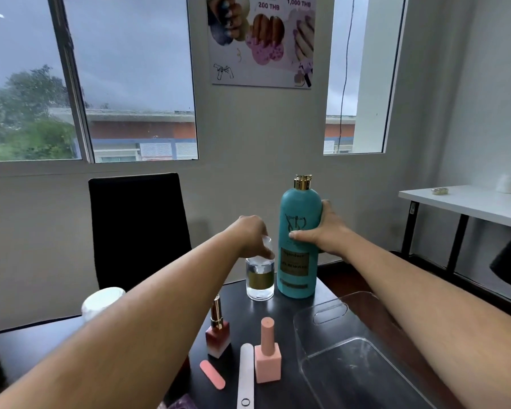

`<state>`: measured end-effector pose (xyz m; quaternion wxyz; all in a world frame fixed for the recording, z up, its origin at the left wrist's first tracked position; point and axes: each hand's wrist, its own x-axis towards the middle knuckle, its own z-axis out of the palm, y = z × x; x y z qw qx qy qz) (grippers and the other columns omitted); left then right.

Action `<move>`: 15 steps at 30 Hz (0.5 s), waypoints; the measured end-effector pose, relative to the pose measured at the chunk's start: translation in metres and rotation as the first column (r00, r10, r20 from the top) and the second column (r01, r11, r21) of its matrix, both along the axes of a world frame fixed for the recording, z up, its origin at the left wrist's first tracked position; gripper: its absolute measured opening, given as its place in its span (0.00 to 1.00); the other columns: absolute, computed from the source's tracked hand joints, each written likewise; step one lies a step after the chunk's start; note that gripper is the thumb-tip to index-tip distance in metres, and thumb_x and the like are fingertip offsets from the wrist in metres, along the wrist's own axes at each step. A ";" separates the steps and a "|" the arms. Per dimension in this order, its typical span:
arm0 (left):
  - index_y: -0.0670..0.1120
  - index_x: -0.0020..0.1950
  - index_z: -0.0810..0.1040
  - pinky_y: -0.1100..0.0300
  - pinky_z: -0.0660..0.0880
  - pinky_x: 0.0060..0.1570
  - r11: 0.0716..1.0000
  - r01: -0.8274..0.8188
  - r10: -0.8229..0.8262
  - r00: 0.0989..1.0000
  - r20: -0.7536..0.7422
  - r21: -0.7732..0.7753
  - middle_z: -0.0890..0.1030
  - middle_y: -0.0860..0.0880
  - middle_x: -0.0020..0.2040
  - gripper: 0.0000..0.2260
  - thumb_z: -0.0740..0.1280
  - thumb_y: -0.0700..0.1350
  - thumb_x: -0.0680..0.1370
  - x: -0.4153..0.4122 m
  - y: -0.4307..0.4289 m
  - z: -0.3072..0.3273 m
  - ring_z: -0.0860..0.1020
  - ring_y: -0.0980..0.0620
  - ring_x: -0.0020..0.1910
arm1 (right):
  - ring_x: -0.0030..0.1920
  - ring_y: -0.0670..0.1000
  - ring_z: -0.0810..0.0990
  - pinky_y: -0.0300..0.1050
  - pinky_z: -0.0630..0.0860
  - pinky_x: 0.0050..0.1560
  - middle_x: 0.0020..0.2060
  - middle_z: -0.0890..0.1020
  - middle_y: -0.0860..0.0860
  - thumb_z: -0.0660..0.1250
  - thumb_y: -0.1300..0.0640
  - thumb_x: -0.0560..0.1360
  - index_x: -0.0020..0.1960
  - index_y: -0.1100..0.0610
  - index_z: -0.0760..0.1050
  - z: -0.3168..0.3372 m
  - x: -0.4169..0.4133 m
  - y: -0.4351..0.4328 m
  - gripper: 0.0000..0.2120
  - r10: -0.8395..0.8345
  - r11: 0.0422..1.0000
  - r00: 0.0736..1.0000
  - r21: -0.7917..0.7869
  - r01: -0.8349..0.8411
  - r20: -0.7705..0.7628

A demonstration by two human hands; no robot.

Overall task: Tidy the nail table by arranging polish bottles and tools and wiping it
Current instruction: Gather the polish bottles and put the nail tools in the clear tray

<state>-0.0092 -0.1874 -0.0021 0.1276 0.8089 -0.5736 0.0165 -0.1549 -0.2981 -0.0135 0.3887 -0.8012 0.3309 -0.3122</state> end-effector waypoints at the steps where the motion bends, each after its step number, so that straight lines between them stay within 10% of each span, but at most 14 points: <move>1: 0.43 0.64 0.74 0.58 0.71 0.53 1.000 0.000 0.000 1.000 0.008 0.018 0.78 0.45 0.60 0.27 0.73 0.54 0.69 0.000 0.002 0.001 0.75 0.46 0.58 | 0.57 0.56 0.76 0.59 0.78 0.54 0.55 0.74 0.53 0.78 0.57 0.64 0.62 0.52 0.59 0.000 -0.002 0.001 0.35 0.006 1.000 1.000 0.008 -0.006 -0.009; 7: 0.45 0.70 0.67 0.55 0.66 0.64 1.000 -0.026 0.026 0.999 0.031 0.003 0.72 0.46 0.68 0.33 0.72 0.56 0.70 0.009 0.042 0.023 0.70 0.46 0.66 | 0.63 0.55 0.72 0.50 0.72 0.56 0.66 0.70 0.54 0.76 0.46 0.65 0.69 0.54 0.59 0.015 -0.023 0.025 0.40 -0.117 0.986 0.993 -0.126 0.113 -0.024; 10: 0.47 0.68 0.70 0.57 0.67 0.63 0.999 -0.048 0.048 0.998 0.031 -0.002 0.74 0.46 0.66 0.31 0.72 0.58 0.69 0.016 0.079 0.035 0.72 0.47 0.64 | 0.54 0.49 0.73 0.37 0.69 0.44 0.58 0.74 0.50 0.73 0.48 0.69 0.63 0.52 0.65 0.021 -0.033 0.052 0.27 -0.165 0.917 0.980 -0.350 0.194 0.110; 15: 0.46 0.65 0.73 0.58 0.69 0.61 0.993 -0.115 0.115 0.993 0.011 0.036 0.76 0.47 0.63 0.27 0.72 0.56 0.70 0.030 0.148 0.038 0.74 0.48 0.62 | 0.46 0.45 0.78 0.38 0.74 0.47 0.45 0.79 0.45 0.72 0.50 0.71 0.50 0.49 0.74 0.025 -0.031 0.109 0.10 0.074 0.894 0.986 -0.428 -0.131 -0.147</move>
